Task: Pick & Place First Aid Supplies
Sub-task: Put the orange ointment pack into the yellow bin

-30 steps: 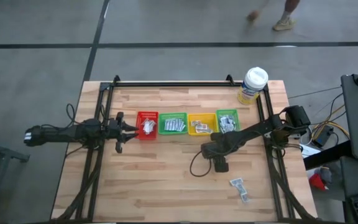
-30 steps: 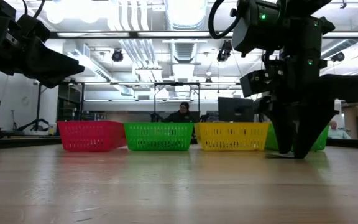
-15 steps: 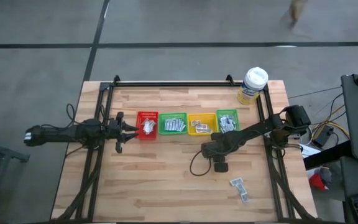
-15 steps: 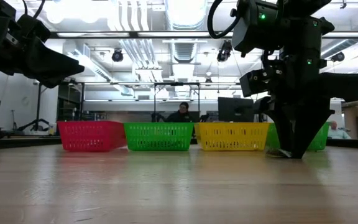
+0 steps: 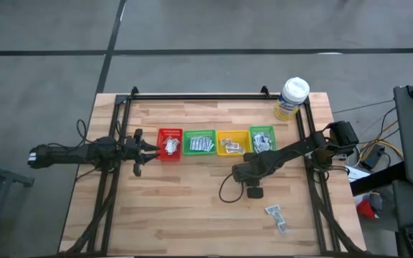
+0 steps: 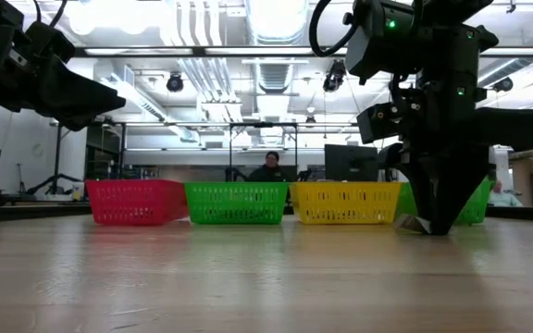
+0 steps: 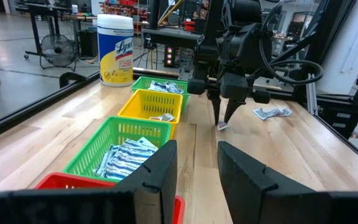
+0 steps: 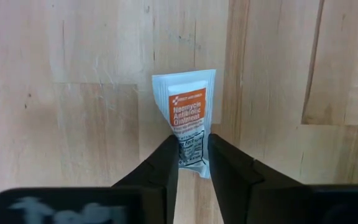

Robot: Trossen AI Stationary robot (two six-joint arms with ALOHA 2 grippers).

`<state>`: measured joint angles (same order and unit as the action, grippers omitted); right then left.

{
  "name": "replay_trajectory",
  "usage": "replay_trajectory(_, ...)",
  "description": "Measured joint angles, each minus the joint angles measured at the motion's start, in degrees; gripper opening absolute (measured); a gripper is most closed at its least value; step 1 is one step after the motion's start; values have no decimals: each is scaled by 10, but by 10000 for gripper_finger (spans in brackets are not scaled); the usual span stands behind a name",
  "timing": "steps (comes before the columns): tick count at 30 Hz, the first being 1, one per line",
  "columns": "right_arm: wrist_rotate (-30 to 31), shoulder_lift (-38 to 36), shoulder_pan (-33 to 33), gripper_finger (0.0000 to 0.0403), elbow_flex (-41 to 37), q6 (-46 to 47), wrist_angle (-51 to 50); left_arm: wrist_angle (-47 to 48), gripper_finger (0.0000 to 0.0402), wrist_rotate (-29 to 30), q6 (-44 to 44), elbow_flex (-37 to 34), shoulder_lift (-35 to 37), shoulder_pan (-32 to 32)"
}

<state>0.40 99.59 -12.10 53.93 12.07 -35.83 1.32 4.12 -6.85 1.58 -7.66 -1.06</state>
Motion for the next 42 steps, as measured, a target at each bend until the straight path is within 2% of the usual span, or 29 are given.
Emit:
replay_trajectory(10, -1, -18, 0, 73, -2, 0, -7, 0, 113, 0, 0, 0, 0, 0)
replay_trajectory(20, -3, -82, 1, 67, -1, 13, -9, 0, 113, 0, 0, 0, 0, 0)
replay_trajectory(25, 30, -121, 12, 61, 12, 5, -9, 0, 113, 0, 0, 0, 0, 0)
replay_trajectory(33, 99, -148, 70, 59, 77, -108, -13, 0, 113, 0, 0, 0, 0, 0)
replay_trajectory(38, 105, -129, 124, 59, 123, -188, -15, 0, 113, 0, -2, 0, 0, 0)
replay_trajectory(42, 122, -101, 160, 60, 149, -218, -33, -1, 113, 0, -2, 0, -1, 0)
